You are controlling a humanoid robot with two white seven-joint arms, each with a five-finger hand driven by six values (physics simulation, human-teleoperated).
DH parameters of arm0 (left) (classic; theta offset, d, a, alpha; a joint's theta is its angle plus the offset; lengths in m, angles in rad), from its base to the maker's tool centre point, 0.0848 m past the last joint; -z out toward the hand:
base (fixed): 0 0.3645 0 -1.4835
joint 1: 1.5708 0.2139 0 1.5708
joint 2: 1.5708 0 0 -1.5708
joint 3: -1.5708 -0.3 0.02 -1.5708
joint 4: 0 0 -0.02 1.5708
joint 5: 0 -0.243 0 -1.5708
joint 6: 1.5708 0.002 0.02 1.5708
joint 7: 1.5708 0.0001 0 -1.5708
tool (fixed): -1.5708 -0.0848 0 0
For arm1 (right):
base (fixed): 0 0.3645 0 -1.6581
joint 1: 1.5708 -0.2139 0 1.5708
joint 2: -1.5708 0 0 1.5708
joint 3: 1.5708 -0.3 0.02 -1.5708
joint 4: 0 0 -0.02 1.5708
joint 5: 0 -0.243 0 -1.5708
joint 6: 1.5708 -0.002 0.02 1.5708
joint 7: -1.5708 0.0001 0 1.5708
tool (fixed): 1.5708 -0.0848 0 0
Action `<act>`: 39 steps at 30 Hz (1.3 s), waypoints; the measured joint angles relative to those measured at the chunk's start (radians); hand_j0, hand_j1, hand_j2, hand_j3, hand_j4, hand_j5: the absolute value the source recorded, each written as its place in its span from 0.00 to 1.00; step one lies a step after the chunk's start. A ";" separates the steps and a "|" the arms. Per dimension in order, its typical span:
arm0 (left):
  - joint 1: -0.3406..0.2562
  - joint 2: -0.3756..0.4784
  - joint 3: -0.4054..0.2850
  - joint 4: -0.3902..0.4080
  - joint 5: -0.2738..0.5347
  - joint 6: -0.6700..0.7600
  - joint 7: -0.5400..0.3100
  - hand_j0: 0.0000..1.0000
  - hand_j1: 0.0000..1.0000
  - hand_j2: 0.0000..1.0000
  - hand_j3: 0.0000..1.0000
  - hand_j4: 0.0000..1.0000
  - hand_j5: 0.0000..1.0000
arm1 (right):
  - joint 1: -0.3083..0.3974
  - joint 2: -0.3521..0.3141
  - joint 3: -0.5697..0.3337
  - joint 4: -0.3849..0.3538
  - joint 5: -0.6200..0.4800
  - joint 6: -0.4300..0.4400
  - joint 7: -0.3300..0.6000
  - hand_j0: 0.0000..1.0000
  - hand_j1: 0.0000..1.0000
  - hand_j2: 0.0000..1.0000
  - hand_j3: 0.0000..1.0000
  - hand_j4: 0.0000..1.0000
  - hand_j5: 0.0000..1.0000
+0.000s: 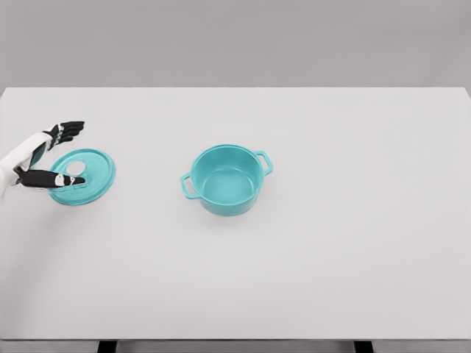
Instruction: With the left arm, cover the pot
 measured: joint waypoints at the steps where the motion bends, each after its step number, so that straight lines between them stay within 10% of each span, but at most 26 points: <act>1: -0.002 -0.003 -0.001 0.014 0.001 0.003 -0.001 0.94 0.94 0.94 0.94 0.94 0.94 | 0.000 0.000 0.000 0.000 0.000 0.000 0.000 1.00 1.00 1.00 1.00 1.00 1.00; 39: -0.015 -0.033 -0.025 0.065 -0.055 0.013 -0.005 0.85 0.85 0.85 0.85 0.85 0.85 | 0.002 0.000 0.000 0.000 0.000 0.000 0.000 1.00 1.00 1.00 1.00 1.00 1.00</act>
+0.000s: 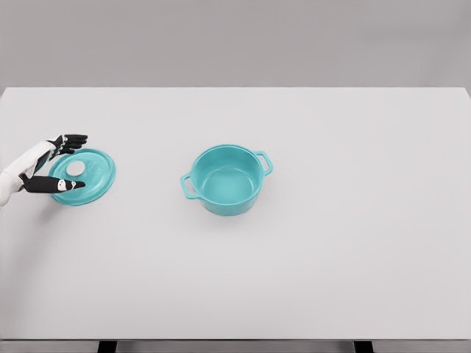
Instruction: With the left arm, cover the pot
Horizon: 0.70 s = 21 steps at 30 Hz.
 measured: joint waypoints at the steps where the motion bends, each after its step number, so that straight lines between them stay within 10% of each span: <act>1: -0.002 0.000 0.000 0.002 0.001 0.000 0.000 0.85 0.85 0.85 0.85 0.85 0.85 | -0.002 0.000 0.000 0.000 0.000 0.000 0.000 1.00 1.00 1.00 1.00 1.00 1.00; 21: -0.003 -0.014 -0.015 0.032 0.008 -0.007 0.010 0.73 0.73 0.73 0.73 0.73 0.73 | 0.000 0.000 0.000 0.000 0.000 0.000 0.000 1.00 1.00 1.00 1.00 1.00 1.00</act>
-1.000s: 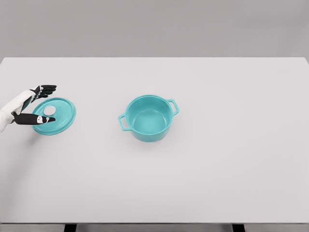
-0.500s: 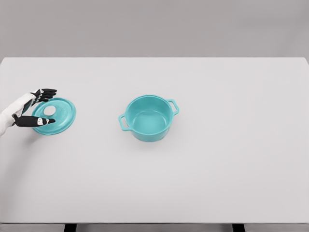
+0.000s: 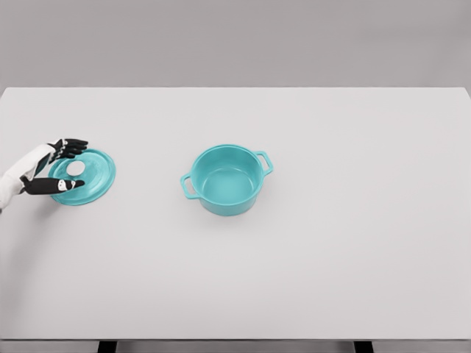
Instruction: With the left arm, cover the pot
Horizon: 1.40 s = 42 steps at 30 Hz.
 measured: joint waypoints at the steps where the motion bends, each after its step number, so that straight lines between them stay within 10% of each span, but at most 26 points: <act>1: 0.000 0.000 -0.003 0.000 0.005 -0.001 0.002 0.73 0.73 0.73 0.73 0.73 0.73 | 0.000 0.000 0.000 0.000 0.000 0.000 0.000 1.00 1.00 1.00 1.00 1.00 1.00; 42: -0.002 -0.053 0.019 0.043 0.076 0.000 0.018 0.56 0.56 0.56 0.56 0.56 0.56 | 0.000 0.000 0.000 0.000 0.000 0.000 0.000 1.00 1.00 1.00 1.00 1.00 1.00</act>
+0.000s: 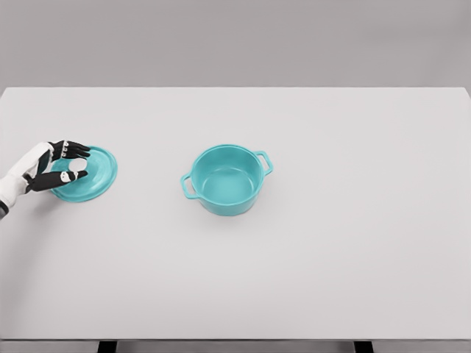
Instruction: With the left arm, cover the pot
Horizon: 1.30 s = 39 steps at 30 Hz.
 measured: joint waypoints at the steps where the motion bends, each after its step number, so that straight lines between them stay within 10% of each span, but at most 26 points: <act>1: 0.000 0.000 0.000 0.000 -0.001 0.000 -0.001 0.55 0.55 0.55 0.55 0.55 0.55 | 0.000 0.000 0.000 0.000 0.000 0.000 0.000 1.00 1.00 1.00 1.00 1.00 1.00; 39: -0.110 0.006 -0.085 -0.365 -0.104 0.015 -0.048 0.54 0.54 0.54 0.54 0.54 0.54 | 0.000 0.000 0.000 0.000 0.000 0.000 0.000 1.00 1.00 1.00 1.00 1.00 1.00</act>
